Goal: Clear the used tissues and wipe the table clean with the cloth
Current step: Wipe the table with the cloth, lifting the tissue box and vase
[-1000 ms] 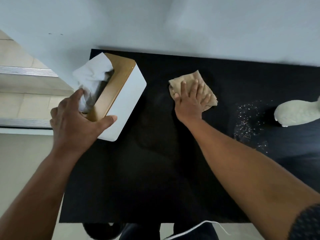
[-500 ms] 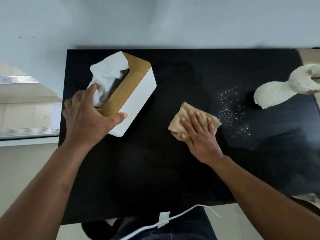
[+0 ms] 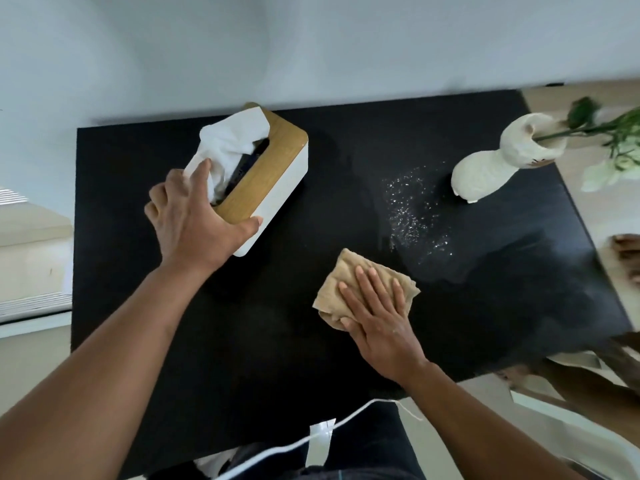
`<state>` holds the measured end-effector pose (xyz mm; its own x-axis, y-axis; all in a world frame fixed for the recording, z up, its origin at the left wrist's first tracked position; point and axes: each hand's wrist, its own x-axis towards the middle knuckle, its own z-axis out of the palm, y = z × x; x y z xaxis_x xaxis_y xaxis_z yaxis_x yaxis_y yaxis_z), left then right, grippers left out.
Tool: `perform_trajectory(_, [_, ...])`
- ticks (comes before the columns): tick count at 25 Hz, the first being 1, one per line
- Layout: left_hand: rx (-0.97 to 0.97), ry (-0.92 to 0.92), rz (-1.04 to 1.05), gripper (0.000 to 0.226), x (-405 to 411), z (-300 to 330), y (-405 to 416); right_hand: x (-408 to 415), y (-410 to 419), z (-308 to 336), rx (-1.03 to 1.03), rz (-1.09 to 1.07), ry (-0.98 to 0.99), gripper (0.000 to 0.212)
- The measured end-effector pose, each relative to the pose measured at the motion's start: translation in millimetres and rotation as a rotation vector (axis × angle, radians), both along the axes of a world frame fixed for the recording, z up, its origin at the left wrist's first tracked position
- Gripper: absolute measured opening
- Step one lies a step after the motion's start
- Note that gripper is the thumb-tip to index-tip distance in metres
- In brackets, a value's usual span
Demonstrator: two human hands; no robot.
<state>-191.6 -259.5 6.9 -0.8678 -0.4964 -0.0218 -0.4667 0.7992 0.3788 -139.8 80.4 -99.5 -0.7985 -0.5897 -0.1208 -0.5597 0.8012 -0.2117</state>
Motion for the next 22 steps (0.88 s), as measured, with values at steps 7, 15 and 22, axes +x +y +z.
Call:
perform_trajectory(7, [-0.066, -0.027, 0.052, 0.103, -4.9, -12.8, 29.5, -87.8, -6.2, -5.7, 0.040, -0.445, -0.103, 0.059])
perform_trajectory(15, [-0.093, 0.081, -0.033, 0.100, -15.2, 13.7, 83.7, -61.3, 64.9, -2.8, 0.014, -0.074, -0.021, 0.059])
perform_trajectory(22, [0.341, 0.083, -0.329, 0.060, -66.6, 14.9, 218.4, -103.1, 134.4, 2.6, 0.029, -0.150, -0.049, 0.059])
